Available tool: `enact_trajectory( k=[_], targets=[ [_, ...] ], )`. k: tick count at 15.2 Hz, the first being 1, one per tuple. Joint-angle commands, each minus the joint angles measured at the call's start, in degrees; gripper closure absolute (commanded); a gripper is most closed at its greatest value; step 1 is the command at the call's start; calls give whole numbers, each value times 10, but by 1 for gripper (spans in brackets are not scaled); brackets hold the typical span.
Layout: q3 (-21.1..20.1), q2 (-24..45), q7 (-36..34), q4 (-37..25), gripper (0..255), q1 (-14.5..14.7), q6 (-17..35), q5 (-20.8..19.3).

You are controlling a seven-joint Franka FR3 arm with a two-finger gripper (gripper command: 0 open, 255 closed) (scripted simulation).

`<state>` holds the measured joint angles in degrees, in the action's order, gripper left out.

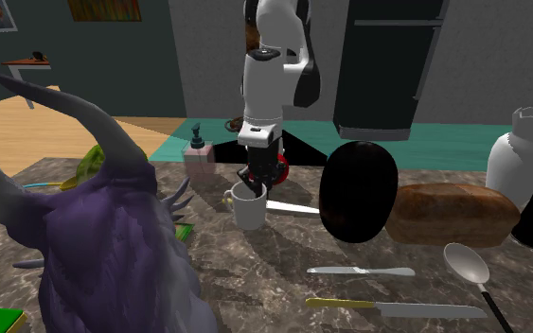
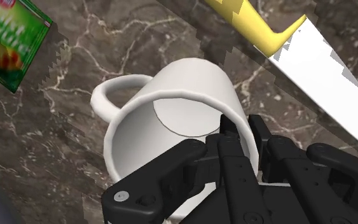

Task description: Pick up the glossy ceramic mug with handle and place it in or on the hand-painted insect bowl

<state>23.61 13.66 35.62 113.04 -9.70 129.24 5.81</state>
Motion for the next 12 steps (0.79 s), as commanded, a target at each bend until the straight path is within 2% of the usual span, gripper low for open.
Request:
enact_trajectory(
  k=[1, 12],
  targets=[
    [1, -8, -4, -6, 255, 2, -13, -5],
    [6, -42, -16, -51, 255, 6, -89, -24]
  ],
)
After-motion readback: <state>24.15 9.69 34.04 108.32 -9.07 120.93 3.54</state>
